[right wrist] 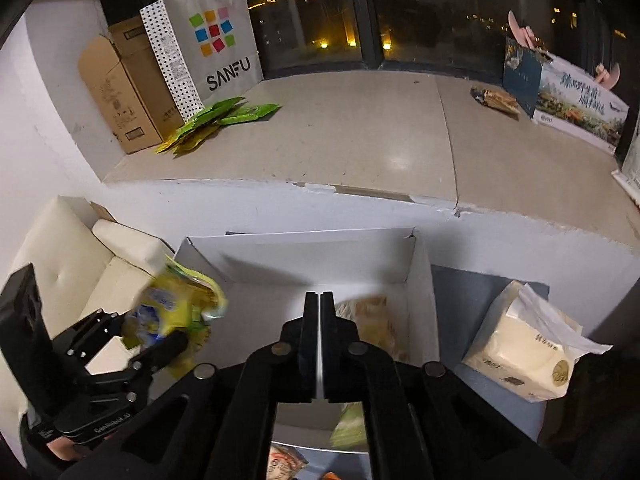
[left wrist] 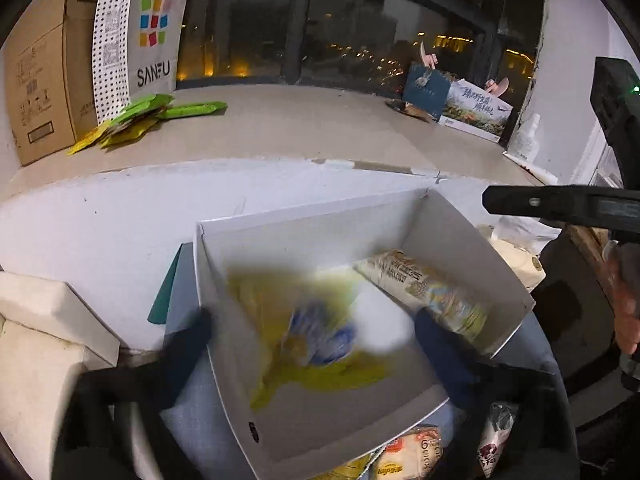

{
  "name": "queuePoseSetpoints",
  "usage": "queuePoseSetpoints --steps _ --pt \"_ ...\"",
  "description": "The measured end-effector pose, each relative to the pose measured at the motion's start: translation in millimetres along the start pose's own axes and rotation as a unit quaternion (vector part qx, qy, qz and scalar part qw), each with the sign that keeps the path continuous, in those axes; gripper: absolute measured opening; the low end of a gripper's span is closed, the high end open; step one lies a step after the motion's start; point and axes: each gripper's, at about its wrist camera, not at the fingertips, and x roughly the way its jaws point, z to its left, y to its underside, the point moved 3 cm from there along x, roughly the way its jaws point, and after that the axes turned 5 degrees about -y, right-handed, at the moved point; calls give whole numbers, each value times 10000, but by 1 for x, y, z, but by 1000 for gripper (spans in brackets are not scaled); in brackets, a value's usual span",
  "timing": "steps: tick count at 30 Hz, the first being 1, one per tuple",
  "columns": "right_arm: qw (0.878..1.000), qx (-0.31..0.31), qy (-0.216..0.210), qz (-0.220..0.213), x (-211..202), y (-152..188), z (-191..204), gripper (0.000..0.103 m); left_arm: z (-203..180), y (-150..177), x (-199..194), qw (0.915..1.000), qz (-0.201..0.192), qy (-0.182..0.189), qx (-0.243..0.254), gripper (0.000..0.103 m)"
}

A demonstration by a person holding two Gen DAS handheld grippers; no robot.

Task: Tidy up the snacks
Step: 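Carry both bags into the white box and open both grippers, then grasp the black-and-white ink-printed pastry bag with the right gripper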

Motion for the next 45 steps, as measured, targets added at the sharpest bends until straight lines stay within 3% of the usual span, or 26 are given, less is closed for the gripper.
queuePoseSetpoints --steps 1,2,3,7,10,17,19,24,26,32,35,38,45 --pt "10000 10 -4 -17 -2 -1 0 70 0 1 0 10000 33 -32 56 103" --pt "9999 -13 -4 -101 -5 0 1 91 0 3 0 9999 86 -104 83 103" --pt "9997 -44 -44 -248 -10 1 2 103 0 3 -2 9999 61 -125 90 103" --pt "9985 32 -60 -549 -32 12 3 103 -3 10 -24 9998 -178 3 119 103" --pt "9965 133 -330 -759 -54 25 3 103 -5 18 -55 9981 -586 25 166 103" --pt "9783 492 -1116 -1675 -124 94 -2 103 -8 57 -137 9864 -1637 160 47 103" --pt "9742 517 -1215 -1829 -141 124 -4 103 -11 73 -155 9859 -1659 174 106 103" --pt "9748 705 -1336 -1639 -158 196 -8 103 -24 117 -186 9876 -1522 111 369 103" --pt "9780 948 -1232 -1387 -155 225 -12 103 -27 139 -193 9893 -1370 351 351 103" --pt "9675 1733 -1616 -887 -125 279 -21 103 -29 185 -197 9938 -915 606 179 103" --pt "9557 2118 -1943 -636 -106 282 -28 103 -30 197 -195 9952 -814 484 250 103" --pt "9429 2363 -2300 -470 -89 275 -32 103 -31 208 -190 9948 -648 755 238 103" --pt "9374 2635 -2265 228 -31 245 -38 103 -31 218 -186 9941 -528 932 186 103"
